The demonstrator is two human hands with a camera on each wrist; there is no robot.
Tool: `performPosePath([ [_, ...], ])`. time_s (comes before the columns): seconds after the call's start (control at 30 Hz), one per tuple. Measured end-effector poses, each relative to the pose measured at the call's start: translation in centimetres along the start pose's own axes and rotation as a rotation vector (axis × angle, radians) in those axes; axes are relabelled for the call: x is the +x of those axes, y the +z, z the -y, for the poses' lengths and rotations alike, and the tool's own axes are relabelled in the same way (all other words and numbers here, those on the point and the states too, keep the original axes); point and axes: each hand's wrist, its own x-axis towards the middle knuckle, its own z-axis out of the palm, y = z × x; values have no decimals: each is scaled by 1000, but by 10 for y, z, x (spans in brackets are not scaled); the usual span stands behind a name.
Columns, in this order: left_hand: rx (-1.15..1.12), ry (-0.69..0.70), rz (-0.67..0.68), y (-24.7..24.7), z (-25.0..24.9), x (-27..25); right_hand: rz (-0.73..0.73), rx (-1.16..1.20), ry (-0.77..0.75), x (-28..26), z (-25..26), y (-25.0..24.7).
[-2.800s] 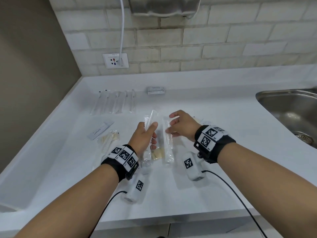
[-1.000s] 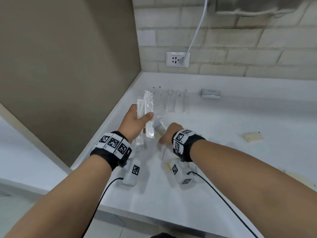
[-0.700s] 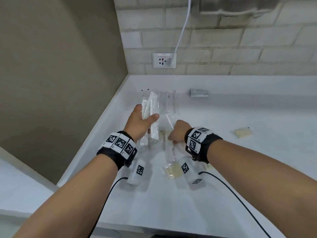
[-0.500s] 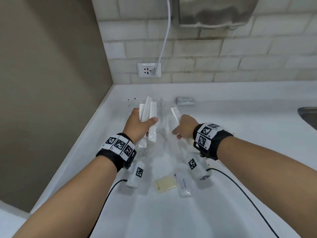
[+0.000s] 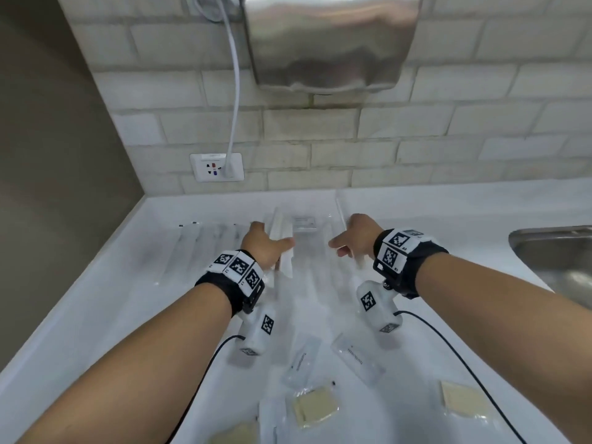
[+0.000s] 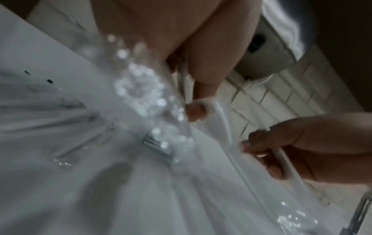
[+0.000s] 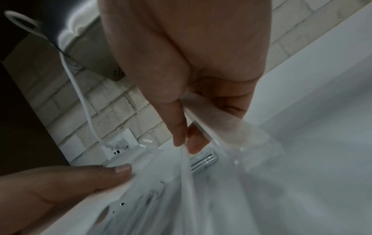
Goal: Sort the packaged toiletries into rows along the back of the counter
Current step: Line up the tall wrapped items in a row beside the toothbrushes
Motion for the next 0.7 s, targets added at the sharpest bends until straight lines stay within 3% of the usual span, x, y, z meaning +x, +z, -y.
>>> performPosePath([
  [0.2,257,-131,26,31,10,28,145,-62,8,43,-7,25],
  [0.37,324,-197,33,38,22,44,211,-81,43,72,-12,52],
  [0.7,356,-245,67,39,36,55,106,-409,30,84,-20,66],
])
